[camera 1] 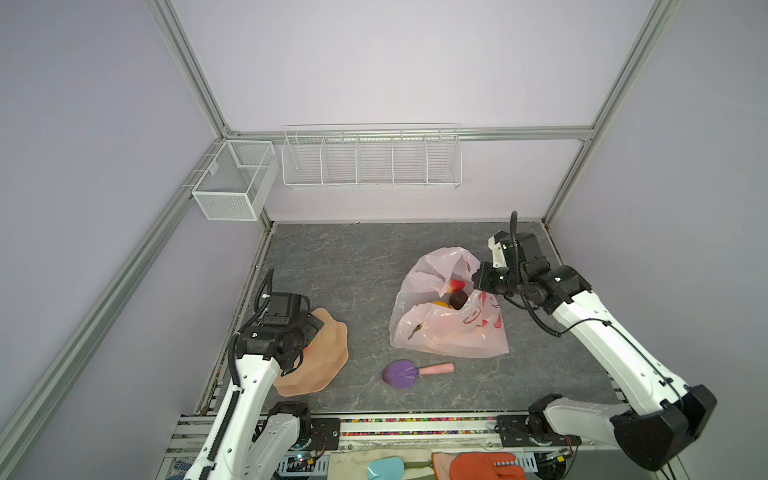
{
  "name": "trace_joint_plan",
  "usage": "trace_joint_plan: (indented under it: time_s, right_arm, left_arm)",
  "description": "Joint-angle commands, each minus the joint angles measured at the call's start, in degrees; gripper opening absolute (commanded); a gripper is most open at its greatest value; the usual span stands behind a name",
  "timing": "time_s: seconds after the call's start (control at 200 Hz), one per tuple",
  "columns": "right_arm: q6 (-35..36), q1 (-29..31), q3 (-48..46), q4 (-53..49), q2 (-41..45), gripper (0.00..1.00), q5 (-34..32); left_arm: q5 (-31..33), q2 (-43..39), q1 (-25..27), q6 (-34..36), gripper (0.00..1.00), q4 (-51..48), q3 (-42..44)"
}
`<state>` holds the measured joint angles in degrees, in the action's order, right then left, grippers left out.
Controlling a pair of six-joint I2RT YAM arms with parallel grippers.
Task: Place the fruits into the plastic bag
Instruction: 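Withdraw the left gripper from the bag back over the bowl, then lower the left gripper onto the last strawberry and close it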
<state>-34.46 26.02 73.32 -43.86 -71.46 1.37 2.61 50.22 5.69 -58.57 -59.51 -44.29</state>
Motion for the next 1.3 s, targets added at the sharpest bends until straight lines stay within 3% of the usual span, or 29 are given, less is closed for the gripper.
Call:
trace_joint_plan:
  time_s: [0.0, 0.27, 0.665, 0.85, 1.295]
  right_arm:
    - [0.3, 0.0, -0.5, -0.2, 1.1, 0.06, -0.4]
    - [0.9, -0.1, -0.8, -0.6, 1.9, 0.06, -0.8]
    - [1.0, -0.2, -0.9, -0.6, 2.0, 0.06, -0.7]
    - [0.9, -0.3, -1.0, -0.5, 2.0, 0.06, -0.5]
    - [0.6, -0.3, -0.2, -0.5, 1.6, 0.06, -0.7]
  left_arm:
    - [-3.6, 1.8, -3.0, -5.0, 0.99, 3.1, 2.6]
    - [-9.0, 7.2, -12.6, -4.3, 0.99, 9.5, 6.5]
    - [-13.3, 13.5, -18.5, -6.9, 1.0, 18.1, 10.6]
    - [-14.5, 16.7, -19.4, -7.2, 0.92, 21.3, 11.1]
    - [-19.8, 19.5, -19.8, -4.0, 0.58, 22.5, 10.1]
